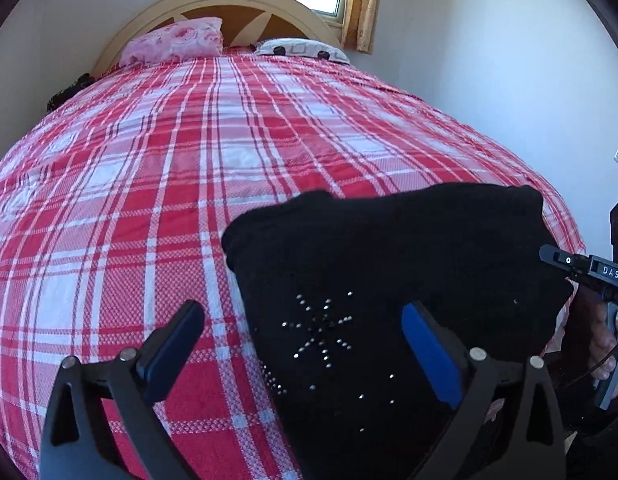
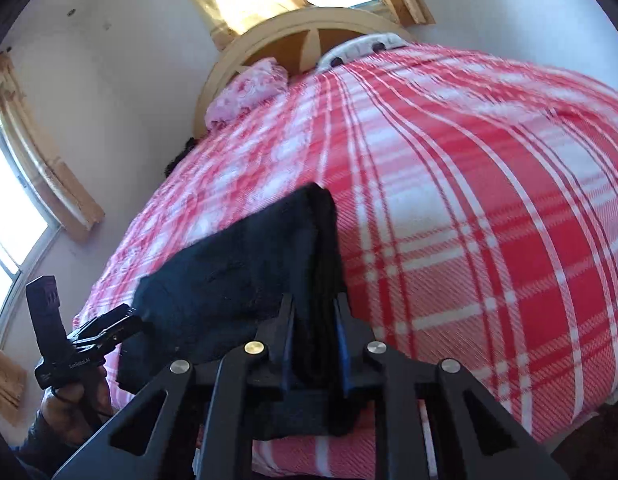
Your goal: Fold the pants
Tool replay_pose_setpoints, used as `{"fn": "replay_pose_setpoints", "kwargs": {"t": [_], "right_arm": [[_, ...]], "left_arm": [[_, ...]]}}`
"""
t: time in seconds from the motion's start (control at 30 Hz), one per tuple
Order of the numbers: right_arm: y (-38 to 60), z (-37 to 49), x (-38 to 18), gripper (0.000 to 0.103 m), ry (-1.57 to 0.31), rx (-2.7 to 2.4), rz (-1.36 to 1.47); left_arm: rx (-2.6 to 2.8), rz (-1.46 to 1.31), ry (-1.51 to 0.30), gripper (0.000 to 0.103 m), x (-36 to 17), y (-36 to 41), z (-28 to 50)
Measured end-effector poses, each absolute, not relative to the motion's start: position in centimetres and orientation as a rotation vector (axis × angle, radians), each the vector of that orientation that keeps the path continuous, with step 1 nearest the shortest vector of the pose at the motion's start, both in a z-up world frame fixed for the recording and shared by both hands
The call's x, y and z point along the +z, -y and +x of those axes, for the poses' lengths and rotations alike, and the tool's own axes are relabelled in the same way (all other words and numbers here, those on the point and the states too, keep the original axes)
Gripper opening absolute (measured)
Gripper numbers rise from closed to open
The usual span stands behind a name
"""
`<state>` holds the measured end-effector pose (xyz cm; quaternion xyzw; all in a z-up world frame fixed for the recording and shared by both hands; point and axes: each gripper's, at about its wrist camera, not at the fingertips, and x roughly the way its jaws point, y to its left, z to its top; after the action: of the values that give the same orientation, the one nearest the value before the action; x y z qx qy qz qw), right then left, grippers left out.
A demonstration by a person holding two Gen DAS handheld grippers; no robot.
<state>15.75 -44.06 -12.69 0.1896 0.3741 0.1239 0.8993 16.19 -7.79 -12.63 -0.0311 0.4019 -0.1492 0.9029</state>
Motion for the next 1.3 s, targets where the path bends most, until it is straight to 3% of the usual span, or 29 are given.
{"fn": "replay_pose_setpoints", "kwargs": {"t": [0.33, 0.47, 0.5, 0.73, 0.83, 1.0, 1.2, 1.3], "right_arm": [[44.1, 16.3, -13.7, 0.023, -0.794, 0.211, 0.319], [44.9, 15.7, -13.2, 0.05, -0.791, 0.169, 0.336], [45.0, 15.2, -12.7, 0.052, -0.777, 0.129, 0.322], [40.0, 10.4, -8.6, 0.056, -0.578, 0.164, 0.188], [35.6, 10.7, -9.8, 0.056, -0.623, 0.263, 0.059], [35.8, 11.7, -13.4, 0.056, -0.791, 0.255, 0.07], [36.4, 11.3, -14.1, 0.055, -0.826, 0.27, 0.047], [37.6, 10.5, -13.2, 0.055, -0.796, 0.288, 0.17]], "left_arm": [[-0.153, -0.041, -0.79, 0.101, -10.5, 4.2, 19.0], [-0.218, -0.108, -0.754, 0.101, -9.5, 3.8, 17.4], [-0.232, -0.099, -0.76, 0.101, -9.5, 4.4, 16.7], [-0.342, -0.002, -0.799, 0.101, -11.5, 10.2, 13.9], [-0.346, 0.094, -0.796, 0.103, -12.5, 12.5, 12.4], [-0.365, 0.148, -0.783, 0.103, -13.0, 13.4, 11.4], [-0.376, 0.118, -0.791, 0.103, -12.8, 12.9, 11.1], [-0.383, 0.091, -0.792, 0.103, -12.6, 12.4, 10.9]]}}
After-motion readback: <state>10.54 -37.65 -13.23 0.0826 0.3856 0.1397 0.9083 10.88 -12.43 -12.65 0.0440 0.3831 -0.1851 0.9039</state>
